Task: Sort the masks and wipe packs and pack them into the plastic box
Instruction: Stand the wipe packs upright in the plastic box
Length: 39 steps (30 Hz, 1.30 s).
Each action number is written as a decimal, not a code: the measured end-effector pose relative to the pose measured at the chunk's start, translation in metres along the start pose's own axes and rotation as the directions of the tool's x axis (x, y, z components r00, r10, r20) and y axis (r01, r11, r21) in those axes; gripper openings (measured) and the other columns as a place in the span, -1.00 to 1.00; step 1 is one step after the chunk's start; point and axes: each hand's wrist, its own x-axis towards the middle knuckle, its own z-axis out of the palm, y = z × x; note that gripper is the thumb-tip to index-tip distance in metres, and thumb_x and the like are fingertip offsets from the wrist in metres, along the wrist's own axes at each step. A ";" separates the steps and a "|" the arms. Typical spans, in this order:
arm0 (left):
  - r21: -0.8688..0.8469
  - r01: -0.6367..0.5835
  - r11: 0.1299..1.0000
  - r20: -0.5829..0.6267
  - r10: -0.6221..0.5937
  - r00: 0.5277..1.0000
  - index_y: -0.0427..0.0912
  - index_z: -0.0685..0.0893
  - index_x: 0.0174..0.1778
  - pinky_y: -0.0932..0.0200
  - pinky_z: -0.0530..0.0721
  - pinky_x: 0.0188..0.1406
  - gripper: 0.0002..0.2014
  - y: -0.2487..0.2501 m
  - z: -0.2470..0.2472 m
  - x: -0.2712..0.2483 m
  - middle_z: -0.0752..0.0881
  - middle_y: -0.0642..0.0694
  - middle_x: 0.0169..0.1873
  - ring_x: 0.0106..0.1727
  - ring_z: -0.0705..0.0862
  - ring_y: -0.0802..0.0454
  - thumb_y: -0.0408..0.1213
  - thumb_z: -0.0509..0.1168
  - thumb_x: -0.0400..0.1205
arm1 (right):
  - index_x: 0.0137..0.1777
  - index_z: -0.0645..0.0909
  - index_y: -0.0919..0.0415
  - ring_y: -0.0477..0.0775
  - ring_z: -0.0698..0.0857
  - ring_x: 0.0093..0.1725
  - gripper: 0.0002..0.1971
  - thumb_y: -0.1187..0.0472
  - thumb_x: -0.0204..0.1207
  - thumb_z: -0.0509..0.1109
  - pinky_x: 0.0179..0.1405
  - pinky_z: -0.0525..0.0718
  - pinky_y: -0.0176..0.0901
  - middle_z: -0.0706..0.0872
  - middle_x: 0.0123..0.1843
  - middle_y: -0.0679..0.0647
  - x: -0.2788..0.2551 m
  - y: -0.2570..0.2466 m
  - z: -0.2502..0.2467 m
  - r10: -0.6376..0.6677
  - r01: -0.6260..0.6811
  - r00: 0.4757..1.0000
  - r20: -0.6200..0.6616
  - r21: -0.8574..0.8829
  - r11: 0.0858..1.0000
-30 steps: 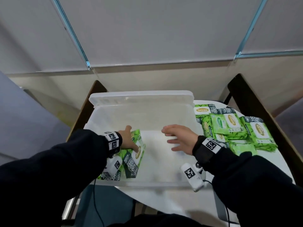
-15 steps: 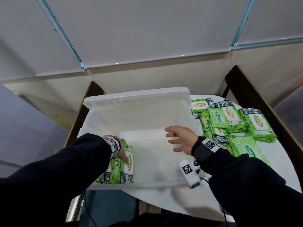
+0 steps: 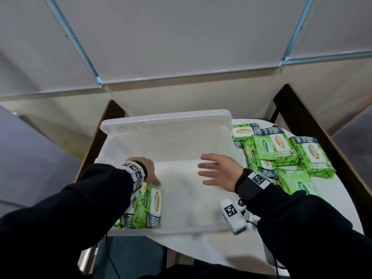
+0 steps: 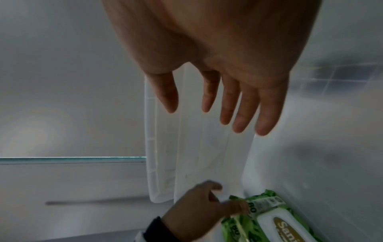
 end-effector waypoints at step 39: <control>-0.750 0.016 0.662 -0.080 -0.114 0.990 0.01 0.21 0.67 -0.21 0.71 0.29 -0.26 0.406 -0.037 0.074 0.48 -0.32 0.44 0.27 0.67 -0.31 -0.45 0.26 0.57 | 0.60 0.42 0.43 0.39 0.62 0.46 -0.06 -0.18 0.42 0.67 0.32 0.63 0.09 0.59 0.54 0.37 0.076 -0.053 -0.462 -0.065 -0.262 0.800 -0.597 -0.445 0.857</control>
